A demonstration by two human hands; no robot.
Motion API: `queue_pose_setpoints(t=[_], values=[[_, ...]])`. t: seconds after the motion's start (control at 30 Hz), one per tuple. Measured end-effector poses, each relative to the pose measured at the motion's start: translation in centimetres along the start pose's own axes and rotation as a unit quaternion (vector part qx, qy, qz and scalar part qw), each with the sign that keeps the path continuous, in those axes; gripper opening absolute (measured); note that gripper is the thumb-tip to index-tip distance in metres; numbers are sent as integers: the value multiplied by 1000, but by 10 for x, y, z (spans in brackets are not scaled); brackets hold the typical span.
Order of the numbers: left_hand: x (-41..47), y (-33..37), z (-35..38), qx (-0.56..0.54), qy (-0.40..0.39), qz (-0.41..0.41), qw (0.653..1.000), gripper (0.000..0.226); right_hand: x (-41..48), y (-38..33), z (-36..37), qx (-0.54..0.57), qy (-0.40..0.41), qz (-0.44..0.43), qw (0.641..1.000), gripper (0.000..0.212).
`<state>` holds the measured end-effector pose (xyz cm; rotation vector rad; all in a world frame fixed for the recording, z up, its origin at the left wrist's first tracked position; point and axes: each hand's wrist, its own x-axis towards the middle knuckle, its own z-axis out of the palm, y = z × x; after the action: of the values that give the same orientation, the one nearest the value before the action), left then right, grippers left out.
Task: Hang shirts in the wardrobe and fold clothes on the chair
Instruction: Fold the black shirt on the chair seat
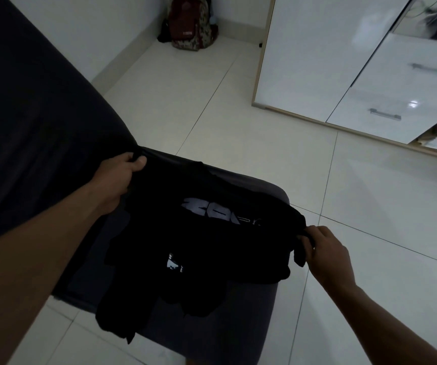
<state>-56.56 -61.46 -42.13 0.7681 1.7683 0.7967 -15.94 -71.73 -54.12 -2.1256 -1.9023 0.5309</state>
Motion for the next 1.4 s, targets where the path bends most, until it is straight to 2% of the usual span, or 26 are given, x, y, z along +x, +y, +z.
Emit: queue_pose_setpoints(t=[0.13,0.2,0.27,0.33,0.5,0.6,0.67,0.73,0.8,0.87,0.97,1.03,1.07,1.2,1.3,1.4], values=[[-3,-15,-11,-22,-8,-25,999,17,-13,6,5,-32,-17,-1,999,12],[-8,-25,-12,32,11,-50,998,20,-15,6,7,-61,-40,19,997,12],[-7,-38,-11,99,16,-79,992,13,-13,4,7,-74,-60,47,994,11],[-7,-45,-10,124,38,-109,986,15,-8,2,9,-97,-73,60,991,16],[-1,-46,-3,92,101,-120,983,13,4,5,8,-130,-40,78,988,23],[2,-56,-4,171,124,-103,972,8,1,14,5,-150,-66,46,985,24],[-5,-63,-1,289,112,-83,947,7,-2,19,2,-206,-150,5,967,37],[-9,-76,4,355,123,-76,924,37,-3,20,-4,-250,-239,-9,938,41],[-15,-79,9,364,186,-35,912,38,4,8,-15,-249,-229,-12,941,38],[-21,-73,19,362,239,31,900,28,16,-6,-25,-216,-167,-36,961,35],[-42,-69,32,346,267,94,894,29,42,-39,-41,-135,-132,-156,969,36],[-56,-76,42,350,242,123,897,35,60,-61,-45,-130,-163,-248,946,45],[-60,-82,48,355,222,125,899,40,71,-72,-43,-156,-181,-302,923,51],[-74,-101,71,411,128,88,898,65,96,-92,-19,-246,-207,-501,803,63],[-81,-110,88,450,121,39,884,73,111,-97,-1,-248,-241,-552,759,60],[-89,-109,105,472,133,-1,871,65,121,-98,-1,-213,-294,-550,752,64]])
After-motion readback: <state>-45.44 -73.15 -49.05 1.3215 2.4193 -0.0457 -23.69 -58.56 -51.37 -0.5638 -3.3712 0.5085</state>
